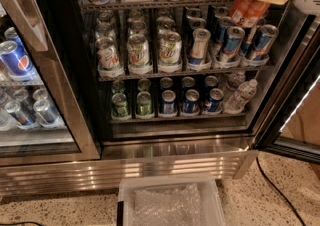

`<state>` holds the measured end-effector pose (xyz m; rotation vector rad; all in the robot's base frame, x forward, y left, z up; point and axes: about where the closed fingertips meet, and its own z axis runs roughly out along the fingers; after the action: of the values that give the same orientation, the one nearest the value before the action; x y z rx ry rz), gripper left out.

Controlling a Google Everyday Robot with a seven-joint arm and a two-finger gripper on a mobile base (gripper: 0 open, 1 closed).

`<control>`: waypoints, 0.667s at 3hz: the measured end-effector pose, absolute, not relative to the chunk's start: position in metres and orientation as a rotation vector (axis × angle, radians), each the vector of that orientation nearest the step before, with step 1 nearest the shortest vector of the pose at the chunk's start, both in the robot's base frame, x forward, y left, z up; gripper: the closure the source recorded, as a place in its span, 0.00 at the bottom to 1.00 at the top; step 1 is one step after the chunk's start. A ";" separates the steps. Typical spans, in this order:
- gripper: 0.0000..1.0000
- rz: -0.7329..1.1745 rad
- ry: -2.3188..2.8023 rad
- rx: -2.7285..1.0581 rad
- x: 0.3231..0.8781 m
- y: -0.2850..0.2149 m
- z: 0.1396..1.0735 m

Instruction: Pick coke can from top shelf of fridge

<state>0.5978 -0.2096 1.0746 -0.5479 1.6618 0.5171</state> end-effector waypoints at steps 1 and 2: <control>1.00 0.682 1.699 -0.695 0.564 -0.167 1.055; 1.00 0.845 1.749 -0.787 0.542 -0.135 1.026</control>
Offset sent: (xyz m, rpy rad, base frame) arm -0.0851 0.1040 -0.0818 0.0430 0.3126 0.4939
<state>0.5419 -0.1347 1.0257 -0.7872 1.7495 0.8446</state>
